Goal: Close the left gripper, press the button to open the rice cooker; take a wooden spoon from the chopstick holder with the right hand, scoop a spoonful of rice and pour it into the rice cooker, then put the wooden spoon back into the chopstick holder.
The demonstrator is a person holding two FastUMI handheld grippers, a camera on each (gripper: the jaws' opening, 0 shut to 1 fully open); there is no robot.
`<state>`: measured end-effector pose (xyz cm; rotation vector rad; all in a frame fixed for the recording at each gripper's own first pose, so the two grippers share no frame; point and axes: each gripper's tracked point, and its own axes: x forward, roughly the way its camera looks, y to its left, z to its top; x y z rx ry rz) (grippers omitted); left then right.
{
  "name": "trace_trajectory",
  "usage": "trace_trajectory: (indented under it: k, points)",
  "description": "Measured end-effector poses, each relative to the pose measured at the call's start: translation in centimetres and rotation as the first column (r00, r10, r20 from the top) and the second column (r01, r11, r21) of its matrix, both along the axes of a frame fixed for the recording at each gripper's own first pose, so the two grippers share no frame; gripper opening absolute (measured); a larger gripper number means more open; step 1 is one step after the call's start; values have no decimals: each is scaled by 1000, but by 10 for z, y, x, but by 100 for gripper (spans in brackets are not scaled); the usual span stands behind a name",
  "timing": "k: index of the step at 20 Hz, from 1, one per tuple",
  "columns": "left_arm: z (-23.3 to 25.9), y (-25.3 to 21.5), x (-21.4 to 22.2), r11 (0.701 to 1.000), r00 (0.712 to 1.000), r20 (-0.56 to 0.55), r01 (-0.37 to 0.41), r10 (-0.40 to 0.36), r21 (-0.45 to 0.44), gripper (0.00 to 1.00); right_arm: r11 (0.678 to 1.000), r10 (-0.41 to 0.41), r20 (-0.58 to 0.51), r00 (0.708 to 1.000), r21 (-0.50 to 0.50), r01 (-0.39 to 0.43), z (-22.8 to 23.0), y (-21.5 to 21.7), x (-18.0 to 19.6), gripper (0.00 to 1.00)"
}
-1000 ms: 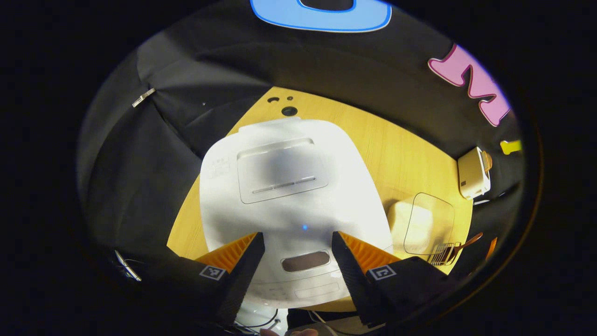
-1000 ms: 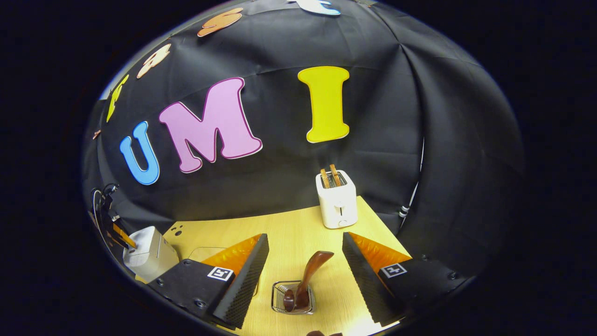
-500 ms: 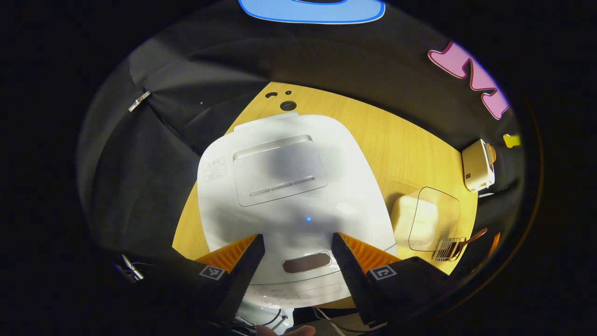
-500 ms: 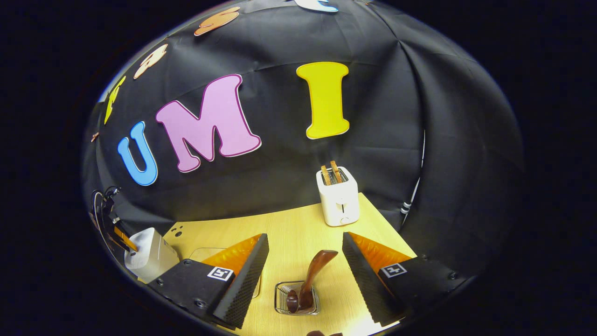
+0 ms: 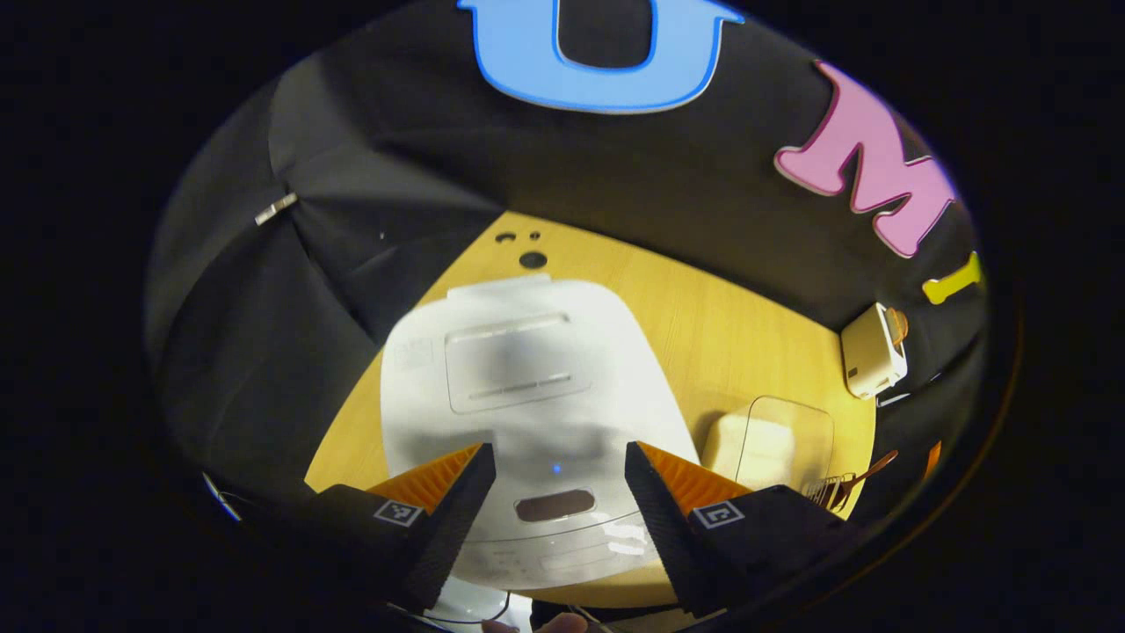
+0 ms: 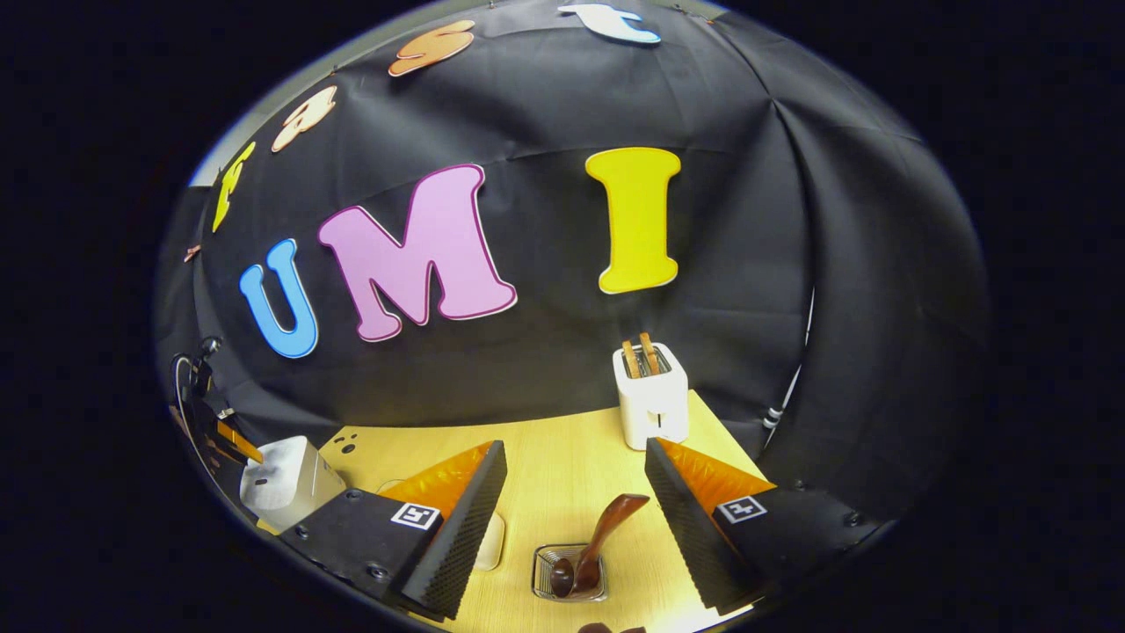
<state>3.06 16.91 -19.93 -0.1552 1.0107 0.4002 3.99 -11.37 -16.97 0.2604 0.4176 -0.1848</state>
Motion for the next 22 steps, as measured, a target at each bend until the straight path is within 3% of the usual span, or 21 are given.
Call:
trace_trajectory:
  k: [4,9,10,13,17,22]
  points:
    - [41,-25,22,995,970,224,87,-93,37,95,999,29,18,999,-29,-29,13,7,1,98]
    - [89,-55,32,987,862,483,156,-155,39,95,991,98,48,994,-98,-93,40,23,4,98]
    - [97,-57,31,986,841,517,158,-158,45,91,989,110,58,992,-107,-103,46,27,6,98]
    - [118,-71,29,983,767,622,181,-161,31,95,982,147,94,985,-135,-134,68,40,8,98]
    - [139,-80,18,978,685,704,195,-189,73,96,978,169,109,980,-141,-154,81,55,6,98]
    - [146,-99,0,970,640,733,214,-229,117,95,977,182,123,976,-132,-165,88,70,7,98]
